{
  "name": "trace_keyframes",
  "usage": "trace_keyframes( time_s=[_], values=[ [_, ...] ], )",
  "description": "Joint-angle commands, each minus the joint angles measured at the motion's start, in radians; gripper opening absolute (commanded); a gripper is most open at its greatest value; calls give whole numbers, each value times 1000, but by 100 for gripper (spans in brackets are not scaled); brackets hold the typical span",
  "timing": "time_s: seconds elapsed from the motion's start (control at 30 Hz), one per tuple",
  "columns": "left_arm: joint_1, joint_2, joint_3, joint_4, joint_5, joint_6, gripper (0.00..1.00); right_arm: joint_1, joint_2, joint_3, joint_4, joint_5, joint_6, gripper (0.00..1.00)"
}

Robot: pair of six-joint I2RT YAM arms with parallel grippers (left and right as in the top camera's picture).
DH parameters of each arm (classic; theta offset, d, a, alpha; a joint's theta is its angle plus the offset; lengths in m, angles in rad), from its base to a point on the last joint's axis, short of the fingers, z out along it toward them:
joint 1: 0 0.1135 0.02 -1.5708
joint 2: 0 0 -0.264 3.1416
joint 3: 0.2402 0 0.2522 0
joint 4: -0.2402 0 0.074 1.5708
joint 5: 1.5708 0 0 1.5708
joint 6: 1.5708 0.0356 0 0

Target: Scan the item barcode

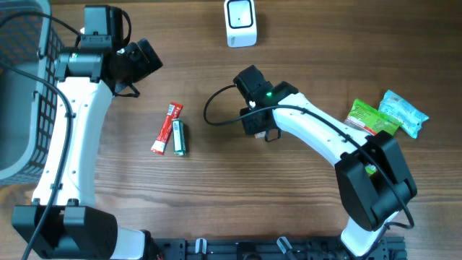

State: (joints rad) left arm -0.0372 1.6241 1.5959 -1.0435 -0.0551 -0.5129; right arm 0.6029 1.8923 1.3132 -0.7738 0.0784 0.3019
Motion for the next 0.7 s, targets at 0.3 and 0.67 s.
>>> trace_keyframes(
  time_s=[0.3, 0.67],
  values=[
    [5, -5, -6, 2, -3, 4, 100, -2, 2, 0, -6, 27, 16, 41],
    [5, -5, -6, 2, -2, 4, 100, -2, 3, 0, -6, 30, 26, 54]
  ],
)
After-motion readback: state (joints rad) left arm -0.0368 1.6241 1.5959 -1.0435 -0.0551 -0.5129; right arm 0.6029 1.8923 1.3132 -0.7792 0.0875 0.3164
